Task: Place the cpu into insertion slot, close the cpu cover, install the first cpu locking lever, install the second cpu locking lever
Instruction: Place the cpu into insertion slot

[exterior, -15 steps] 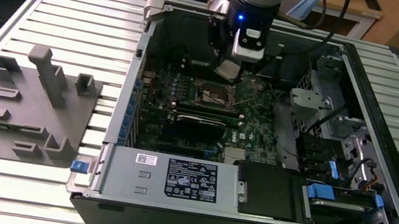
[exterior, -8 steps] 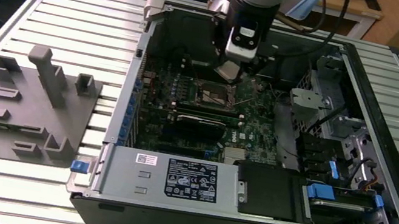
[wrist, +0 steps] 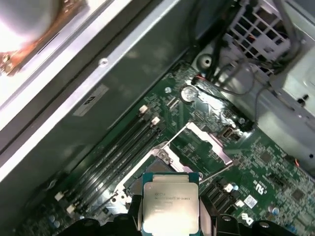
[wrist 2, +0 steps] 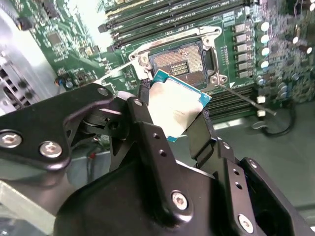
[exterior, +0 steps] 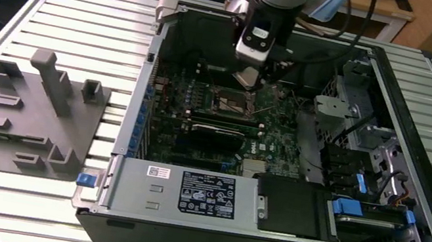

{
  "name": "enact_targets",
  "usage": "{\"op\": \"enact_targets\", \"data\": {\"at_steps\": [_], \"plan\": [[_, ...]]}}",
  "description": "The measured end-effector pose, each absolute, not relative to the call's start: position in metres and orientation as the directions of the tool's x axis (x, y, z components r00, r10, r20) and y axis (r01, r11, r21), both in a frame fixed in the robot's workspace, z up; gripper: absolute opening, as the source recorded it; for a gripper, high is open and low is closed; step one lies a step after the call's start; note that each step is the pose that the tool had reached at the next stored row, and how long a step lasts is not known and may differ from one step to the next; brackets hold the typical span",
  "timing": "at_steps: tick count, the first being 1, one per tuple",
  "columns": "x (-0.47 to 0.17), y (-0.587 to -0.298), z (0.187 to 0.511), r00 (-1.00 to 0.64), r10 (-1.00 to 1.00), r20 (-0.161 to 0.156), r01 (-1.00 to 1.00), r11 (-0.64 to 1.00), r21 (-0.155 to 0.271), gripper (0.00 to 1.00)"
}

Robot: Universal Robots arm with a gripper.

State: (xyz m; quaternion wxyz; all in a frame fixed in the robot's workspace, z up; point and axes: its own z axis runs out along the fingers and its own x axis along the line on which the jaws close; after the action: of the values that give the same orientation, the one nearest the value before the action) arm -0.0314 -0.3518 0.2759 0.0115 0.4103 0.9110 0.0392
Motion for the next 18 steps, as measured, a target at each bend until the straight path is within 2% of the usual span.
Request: {"op": "enact_targets", "data": {"at_steps": [18], "plan": [[-0.0314, -0.3518, 0.2735, -0.387, 0.922, 0.011, 0.920, 0.384, 0.081, 0.54]]}}
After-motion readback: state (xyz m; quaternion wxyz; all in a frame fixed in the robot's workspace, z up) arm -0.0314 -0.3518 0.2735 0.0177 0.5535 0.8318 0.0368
